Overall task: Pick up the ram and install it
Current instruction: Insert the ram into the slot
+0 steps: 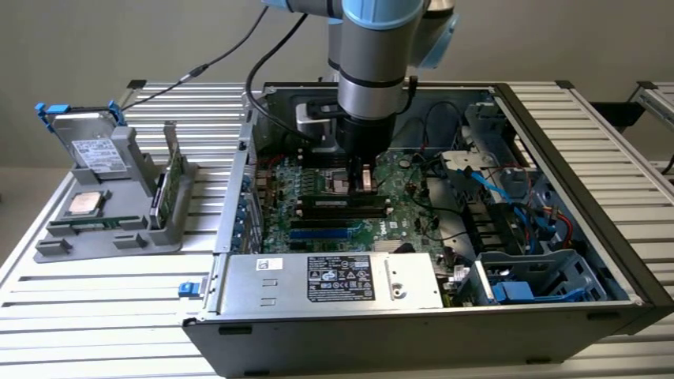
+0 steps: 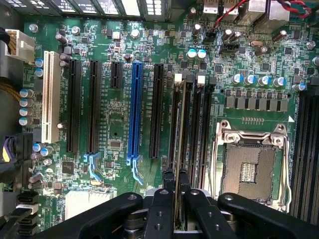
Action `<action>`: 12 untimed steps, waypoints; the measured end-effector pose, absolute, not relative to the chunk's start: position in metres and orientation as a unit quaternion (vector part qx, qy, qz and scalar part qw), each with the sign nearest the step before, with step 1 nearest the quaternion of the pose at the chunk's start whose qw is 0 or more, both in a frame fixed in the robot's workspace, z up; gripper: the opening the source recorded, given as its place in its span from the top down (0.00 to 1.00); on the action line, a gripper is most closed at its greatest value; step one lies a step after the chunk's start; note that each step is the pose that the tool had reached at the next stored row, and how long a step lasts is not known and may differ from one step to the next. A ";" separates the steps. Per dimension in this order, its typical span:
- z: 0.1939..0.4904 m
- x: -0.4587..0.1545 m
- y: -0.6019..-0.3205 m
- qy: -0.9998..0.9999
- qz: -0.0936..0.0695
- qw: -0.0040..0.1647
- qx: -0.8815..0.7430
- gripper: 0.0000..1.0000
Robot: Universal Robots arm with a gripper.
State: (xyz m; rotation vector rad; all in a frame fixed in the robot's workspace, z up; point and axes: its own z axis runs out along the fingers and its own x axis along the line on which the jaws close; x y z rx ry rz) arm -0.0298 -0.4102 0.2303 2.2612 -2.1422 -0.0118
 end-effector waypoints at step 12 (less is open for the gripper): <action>0.229 -0.027 -0.410 -0.684 -0.004 0.018 0.729 0.86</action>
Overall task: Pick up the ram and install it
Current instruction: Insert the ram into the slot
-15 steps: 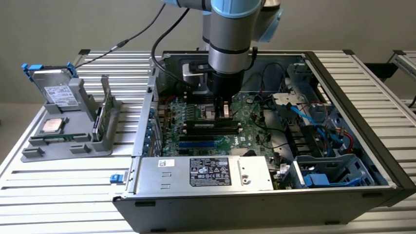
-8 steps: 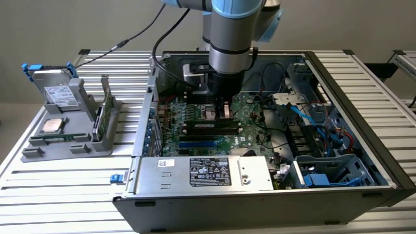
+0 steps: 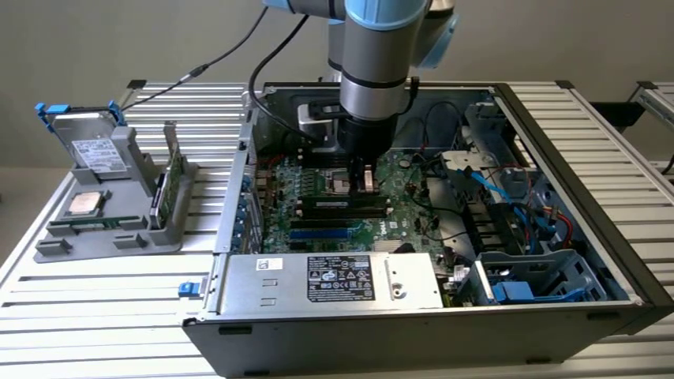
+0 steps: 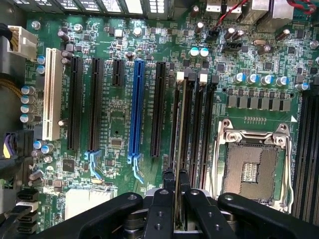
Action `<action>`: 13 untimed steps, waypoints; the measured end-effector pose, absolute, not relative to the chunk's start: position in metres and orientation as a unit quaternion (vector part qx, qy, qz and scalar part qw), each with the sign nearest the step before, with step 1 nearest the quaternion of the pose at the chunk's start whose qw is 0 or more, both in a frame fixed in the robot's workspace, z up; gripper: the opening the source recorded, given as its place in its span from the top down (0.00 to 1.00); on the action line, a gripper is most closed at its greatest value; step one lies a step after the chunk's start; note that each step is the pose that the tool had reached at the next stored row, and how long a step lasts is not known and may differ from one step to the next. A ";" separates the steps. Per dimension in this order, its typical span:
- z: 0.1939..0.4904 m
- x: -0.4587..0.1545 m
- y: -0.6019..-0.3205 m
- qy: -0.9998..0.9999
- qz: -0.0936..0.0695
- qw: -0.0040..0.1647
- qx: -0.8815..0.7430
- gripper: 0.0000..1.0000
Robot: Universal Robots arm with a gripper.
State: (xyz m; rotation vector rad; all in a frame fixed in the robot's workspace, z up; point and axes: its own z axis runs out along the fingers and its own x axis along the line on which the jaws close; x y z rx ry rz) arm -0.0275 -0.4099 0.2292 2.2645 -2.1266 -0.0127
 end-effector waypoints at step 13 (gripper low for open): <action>0.226 -0.026 -0.410 -0.681 -0.003 0.023 0.732 0.86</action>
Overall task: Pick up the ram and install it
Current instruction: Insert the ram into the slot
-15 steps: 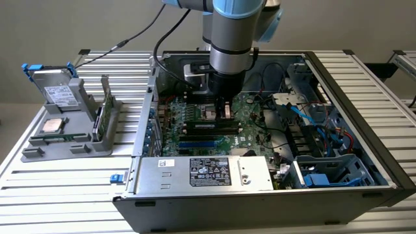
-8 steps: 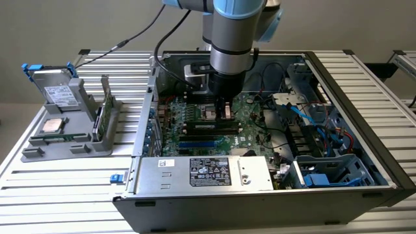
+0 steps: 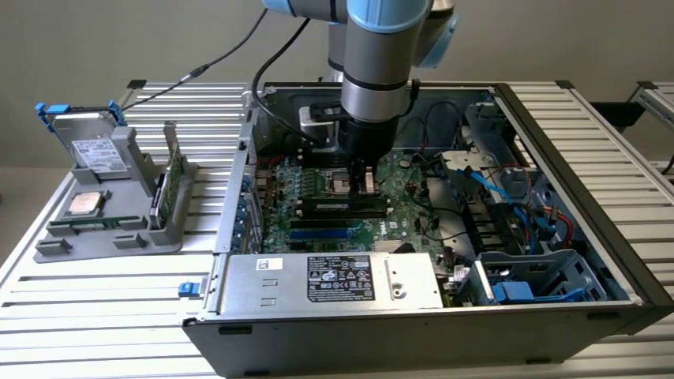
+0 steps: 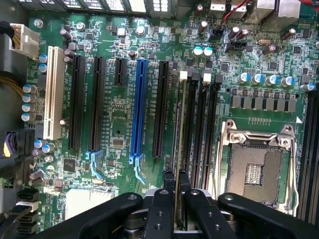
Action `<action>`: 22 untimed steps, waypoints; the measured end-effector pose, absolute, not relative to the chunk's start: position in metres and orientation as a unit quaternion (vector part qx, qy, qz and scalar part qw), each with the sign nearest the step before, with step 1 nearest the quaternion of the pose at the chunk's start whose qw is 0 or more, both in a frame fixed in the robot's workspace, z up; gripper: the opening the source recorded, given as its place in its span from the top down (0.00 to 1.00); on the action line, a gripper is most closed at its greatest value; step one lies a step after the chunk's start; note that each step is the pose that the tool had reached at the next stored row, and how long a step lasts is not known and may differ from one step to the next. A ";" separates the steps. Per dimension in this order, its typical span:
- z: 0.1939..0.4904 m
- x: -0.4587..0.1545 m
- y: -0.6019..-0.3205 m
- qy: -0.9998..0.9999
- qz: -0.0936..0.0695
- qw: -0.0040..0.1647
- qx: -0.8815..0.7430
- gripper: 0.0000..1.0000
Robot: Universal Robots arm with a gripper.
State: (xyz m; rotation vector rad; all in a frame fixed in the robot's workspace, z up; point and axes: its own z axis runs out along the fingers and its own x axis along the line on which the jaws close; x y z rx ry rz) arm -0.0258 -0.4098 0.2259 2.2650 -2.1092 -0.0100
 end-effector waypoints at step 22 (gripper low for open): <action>0.222 -0.024 -0.407 -0.680 -0.004 0.030 0.733 0.86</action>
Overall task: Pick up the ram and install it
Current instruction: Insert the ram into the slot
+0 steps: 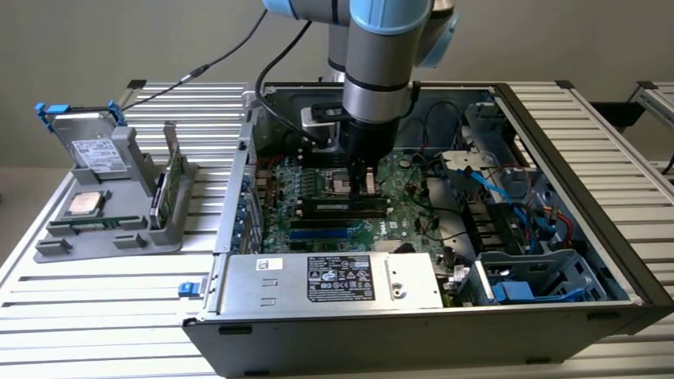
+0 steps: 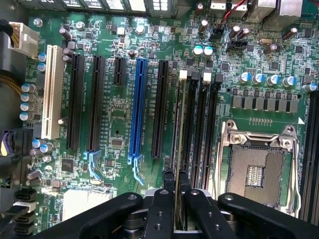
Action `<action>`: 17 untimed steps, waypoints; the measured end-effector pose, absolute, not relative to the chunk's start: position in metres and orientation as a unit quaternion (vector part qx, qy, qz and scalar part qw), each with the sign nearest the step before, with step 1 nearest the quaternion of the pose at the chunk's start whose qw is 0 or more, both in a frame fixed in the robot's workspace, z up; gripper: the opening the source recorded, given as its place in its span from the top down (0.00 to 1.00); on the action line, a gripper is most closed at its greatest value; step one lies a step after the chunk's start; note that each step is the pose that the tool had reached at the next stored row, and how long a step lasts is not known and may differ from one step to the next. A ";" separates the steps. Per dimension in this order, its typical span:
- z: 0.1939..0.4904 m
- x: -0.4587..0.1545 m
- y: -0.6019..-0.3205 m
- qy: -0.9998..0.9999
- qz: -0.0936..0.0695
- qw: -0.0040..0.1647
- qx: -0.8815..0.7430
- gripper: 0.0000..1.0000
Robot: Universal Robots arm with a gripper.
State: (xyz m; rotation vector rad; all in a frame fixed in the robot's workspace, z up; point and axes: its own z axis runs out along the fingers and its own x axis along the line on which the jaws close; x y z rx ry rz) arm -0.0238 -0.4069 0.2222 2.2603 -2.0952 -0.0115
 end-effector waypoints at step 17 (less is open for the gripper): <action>0.214 -0.024 -0.403 -0.679 -0.005 0.031 0.733 0.86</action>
